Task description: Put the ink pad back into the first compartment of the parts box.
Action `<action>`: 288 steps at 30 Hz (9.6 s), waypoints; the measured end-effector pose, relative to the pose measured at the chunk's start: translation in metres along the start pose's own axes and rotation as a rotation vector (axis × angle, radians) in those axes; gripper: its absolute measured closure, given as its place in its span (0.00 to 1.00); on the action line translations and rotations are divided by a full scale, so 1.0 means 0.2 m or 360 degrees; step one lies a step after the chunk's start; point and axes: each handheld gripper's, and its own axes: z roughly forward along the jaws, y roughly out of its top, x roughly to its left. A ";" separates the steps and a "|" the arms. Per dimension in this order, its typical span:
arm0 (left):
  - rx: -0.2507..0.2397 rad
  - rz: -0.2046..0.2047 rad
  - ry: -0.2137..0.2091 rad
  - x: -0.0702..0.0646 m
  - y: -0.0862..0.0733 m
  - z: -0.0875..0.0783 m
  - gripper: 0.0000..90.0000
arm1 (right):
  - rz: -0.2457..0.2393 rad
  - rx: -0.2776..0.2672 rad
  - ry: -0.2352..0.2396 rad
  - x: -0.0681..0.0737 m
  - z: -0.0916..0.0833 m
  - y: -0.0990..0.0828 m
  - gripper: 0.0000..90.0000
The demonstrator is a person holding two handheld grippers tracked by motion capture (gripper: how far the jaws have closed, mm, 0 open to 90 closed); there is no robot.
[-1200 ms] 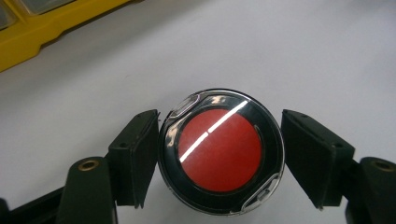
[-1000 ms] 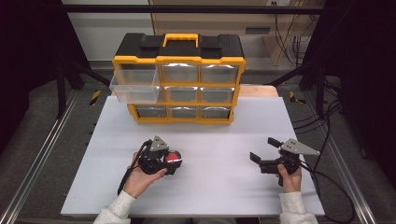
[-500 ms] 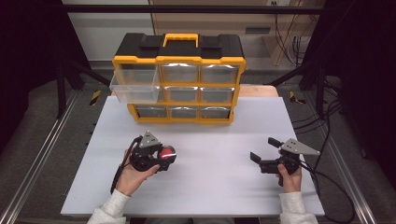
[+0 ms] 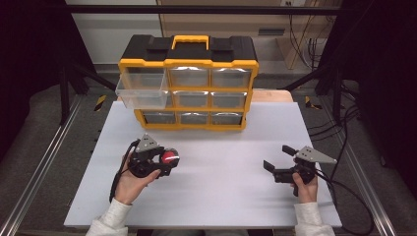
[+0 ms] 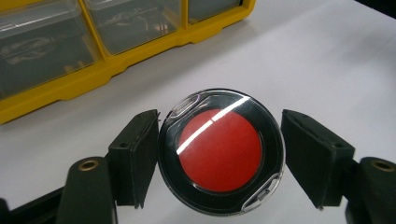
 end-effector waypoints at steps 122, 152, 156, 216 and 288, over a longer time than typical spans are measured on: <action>-0.0419 0.0013 0.0145 0.13 0.54 -0.54 0.33 | 0.0008 0.0013 0.0017 0.00 0.00 0.00 0.00; -0.0471 0.0002 0.0180 0.17 0.74 -0.60 0.33 | 0.0008 0.0017 0.0020 0.00 0.01 0.00 0.00; -0.0473 -0.0014 0.0194 0.19 0.76 -0.60 0.33 | 0.0007 0.0015 0.0018 0.00 0.00 0.00 0.00; -0.0370 -0.0139 0.0379 0.45 0.86 -0.41 0.33 | 0.0011 0.0015 0.0026 0.00 0.00 0.00 0.00; -0.0699 0.0016 0.0017 0.32 0.33 -0.51 0.00 | 0.0024 0.0012 0.0025 0.00 0.01 0.00 0.00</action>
